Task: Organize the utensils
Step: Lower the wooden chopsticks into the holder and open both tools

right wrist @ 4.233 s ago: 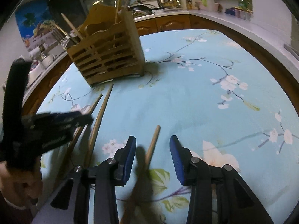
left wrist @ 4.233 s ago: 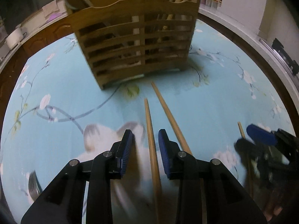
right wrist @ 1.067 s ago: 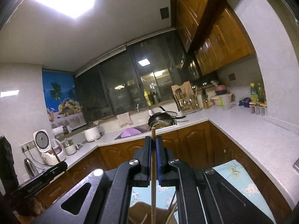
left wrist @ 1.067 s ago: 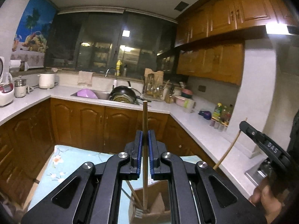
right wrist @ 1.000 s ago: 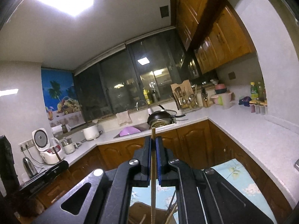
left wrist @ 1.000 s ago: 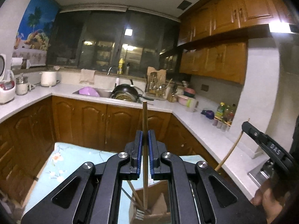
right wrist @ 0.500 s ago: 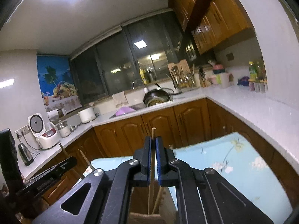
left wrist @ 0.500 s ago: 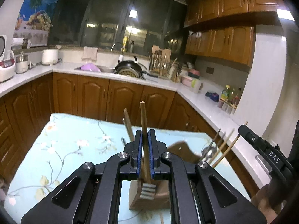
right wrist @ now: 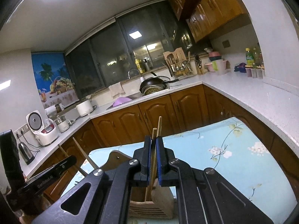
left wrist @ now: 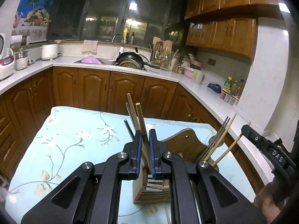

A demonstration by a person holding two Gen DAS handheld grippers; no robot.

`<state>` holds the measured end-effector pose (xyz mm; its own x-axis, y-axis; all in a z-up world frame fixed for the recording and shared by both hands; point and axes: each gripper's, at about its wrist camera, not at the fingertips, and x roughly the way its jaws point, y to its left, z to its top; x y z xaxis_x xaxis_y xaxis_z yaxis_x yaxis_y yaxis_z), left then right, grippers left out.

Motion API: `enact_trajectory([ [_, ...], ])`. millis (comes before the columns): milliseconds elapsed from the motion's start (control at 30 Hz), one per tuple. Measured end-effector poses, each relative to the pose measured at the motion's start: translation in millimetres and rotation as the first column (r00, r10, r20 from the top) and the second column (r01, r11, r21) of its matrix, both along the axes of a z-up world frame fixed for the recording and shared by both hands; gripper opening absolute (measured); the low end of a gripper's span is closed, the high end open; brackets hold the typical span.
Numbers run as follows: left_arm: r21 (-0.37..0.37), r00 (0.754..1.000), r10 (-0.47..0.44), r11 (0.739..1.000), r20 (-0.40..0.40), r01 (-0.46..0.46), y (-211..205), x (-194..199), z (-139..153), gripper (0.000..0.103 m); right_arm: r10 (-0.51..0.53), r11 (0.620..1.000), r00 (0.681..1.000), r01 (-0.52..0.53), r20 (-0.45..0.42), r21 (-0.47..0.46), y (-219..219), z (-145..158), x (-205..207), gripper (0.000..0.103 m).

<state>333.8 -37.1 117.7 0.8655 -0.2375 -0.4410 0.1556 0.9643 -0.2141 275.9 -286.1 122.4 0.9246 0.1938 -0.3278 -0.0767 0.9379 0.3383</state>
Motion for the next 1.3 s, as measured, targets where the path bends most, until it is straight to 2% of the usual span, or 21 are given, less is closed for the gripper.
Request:
enact_trajectory([
  [200, -0.004, 1.000, -0.002, 1.000, -0.011, 0.002, 0.6, 1.6, 2.3, 0.007, -0.003, 1.000, 1.000, 0.003, -0.003, -0.001, -0.5, 0.1, 1.3, 0.006],
  [233, -0.002, 1.000, -0.002, 1.000, -0.016, 0.002, 0.7, 1.4, 2.9, 0.007, -0.001, 1.000, 1.000, 0.001, -0.005, -0.002, -0.9, 0.6, 1.8, 0.010],
  [300, -0.004, 1.000, -0.009, 1.000, -0.018, 0.009, 1.3, -0.9, 5.1, 0.009, 0.001, 1.000, 1.000, -0.001, -0.006, 0.010, -3.4, -0.5, 1.1, 0.012],
  [333, -0.004, 1.000, -0.009, 1.000, -0.015, 0.009, 1.8, -2.6, 6.4, 0.011, 0.002, 1.000, 1.000, -0.002, -0.005, 0.018, -4.5, 0.2, -0.4, 0.018],
  [367, -0.004, 1.000, -0.007, 1.000, -0.013, 0.007, 2.3, -4.8, 7.7, 0.019, 0.000, 1.000, 1.000, 0.000, -0.001, 0.025, -5.6, 1.4, -3.0, 0.031],
  [400, -0.012, 1.000, -0.005, 1.000, -0.005, 0.005, 4.1, -8.6, 10.5, 0.027, -0.001, 0.999, 1.000, 0.001, 0.006, 0.033, -6.8, 2.8, -6.0, 0.035],
  [433, -0.018, 1.000, -0.001, 1.000, 0.000, 0.001, 5.3, -12.6, 12.8, 0.031, -0.003, 0.999, 1.000, 0.002, 0.016, 0.045, -9.6, 6.2, -10.2, 0.040],
  [500, -0.033, 1.000, 0.007, 0.999, 0.016, -0.006, 9.1, -23.1, 18.1, 0.049, -0.006, 0.998, 0.999, 0.004, 0.033, 0.060, -13.3, 11.1, -18.4, 0.044],
  [533, -0.038, 1.000, 0.010, 0.999, 0.022, -0.009, 10.8, -28.3, 19.9, 0.052, -0.008, 0.998, 0.999, 0.005, 0.040, 0.063, -13.7, 13.6, -22.7, 0.045],
  [600, -0.045, 0.999, 0.024, 0.999, 0.037, -0.022, 14.8, -40.7, 22.2, 0.068, -0.008, 0.997, 0.999, 0.004, 0.048, 0.071, -15.9, 17.5, -31.8, 0.046],
  [700, -0.033, 0.996, 0.071, 0.997, 0.057, -0.069, 21.1, -64.5, 18.5, 0.084, -0.007, 0.997, 0.999, 0.003, 0.051, 0.082, -18.0, 18.1, -46.9, 0.052],
  [767, -0.018, 0.994, 0.089, 0.996, 0.061, -0.088, 23.9, -78.0, 13.4, 0.087, -0.002, 0.996, 0.998, -0.003, 0.055, 0.084, -18.4, 14.8, -58.8, 0.064],
  [867, 0.006, 0.993, 0.104, 0.995, 0.056, -0.104, 29.7, -101.0, 1.7, 0.090, 0.008, 0.997, 0.998, -0.012, 0.055, 0.071, -16.4, 5.7, -79.3, 0.073],
  [1000, 0.022, 0.992, 0.119, 0.993, 0.046, -0.120, 37.0, -131.2, -14.2, 0.093, 0.035, 0.998, 0.999, -0.037, 0.029, 0.058, -11.7, -9.9, -107.1, 0.075],
  [1067, 0.027, 0.992, 0.117, 0.993, 0.042, -0.118, 39.9, -142.9, -19.8, 0.093, 0.045, 0.998, 0.999, -0.046, 0.018, 0.044, -7.2, -17.6, -122.0, 0.081],
  [1300, 0.036, 0.992, 0.120, 0.992, 0.046, -0.122, 43.0, -193.2, -34.7, 0.095, 0.070, 0.997, 0.997, -0.071, -0.032, -0.008, 6.4, -42.1, -168.6, 0.081],
])
